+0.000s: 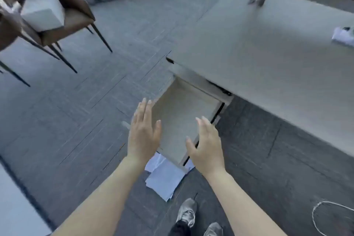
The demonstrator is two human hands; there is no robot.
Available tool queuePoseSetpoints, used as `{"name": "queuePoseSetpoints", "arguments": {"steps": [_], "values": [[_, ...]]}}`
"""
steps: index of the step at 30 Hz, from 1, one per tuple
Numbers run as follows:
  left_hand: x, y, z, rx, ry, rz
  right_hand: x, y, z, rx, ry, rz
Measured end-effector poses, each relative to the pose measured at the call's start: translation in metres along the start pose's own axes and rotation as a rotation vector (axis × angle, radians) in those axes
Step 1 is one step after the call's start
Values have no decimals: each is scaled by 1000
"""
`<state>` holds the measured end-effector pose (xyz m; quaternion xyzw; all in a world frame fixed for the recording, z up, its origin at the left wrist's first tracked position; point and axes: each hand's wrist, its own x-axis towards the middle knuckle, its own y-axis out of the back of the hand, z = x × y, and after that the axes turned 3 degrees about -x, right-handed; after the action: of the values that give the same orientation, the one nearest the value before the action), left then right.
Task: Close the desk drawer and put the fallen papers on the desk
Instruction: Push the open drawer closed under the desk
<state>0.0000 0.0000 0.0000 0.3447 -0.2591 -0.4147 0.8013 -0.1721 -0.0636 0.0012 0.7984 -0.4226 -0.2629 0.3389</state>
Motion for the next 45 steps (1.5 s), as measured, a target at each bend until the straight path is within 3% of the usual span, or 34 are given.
{"name": "queuePoseSetpoints", "arguments": {"steps": [4,7,9,13,17,25,34,45], "values": [[-47,-29,-75,-113,606,-61,-30,-77,6,411,-446,-395],[-64,-53,-109,-193,814,-170,-42,-126,15,766,-817,-588],[-64,-67,-121,-284,902,-231,-47,-149,23,1005,-972,-604],[-48,-93,-133,-378,929,-226,-42,-169,36,1264,-1113,-393],[-35,-109,-135,-418,960,-95,-30,-172,45,1351,-1129,-305],[25,-145,-114,-384,895,-76,30,-148,74,1345,-1068,-185],[123,-213,-69,-295,898,60,122,-98,123,1324,-978,-196],[212,-265,-21,-311,824,108,213,-54,169,1300,-928,-135]]}}
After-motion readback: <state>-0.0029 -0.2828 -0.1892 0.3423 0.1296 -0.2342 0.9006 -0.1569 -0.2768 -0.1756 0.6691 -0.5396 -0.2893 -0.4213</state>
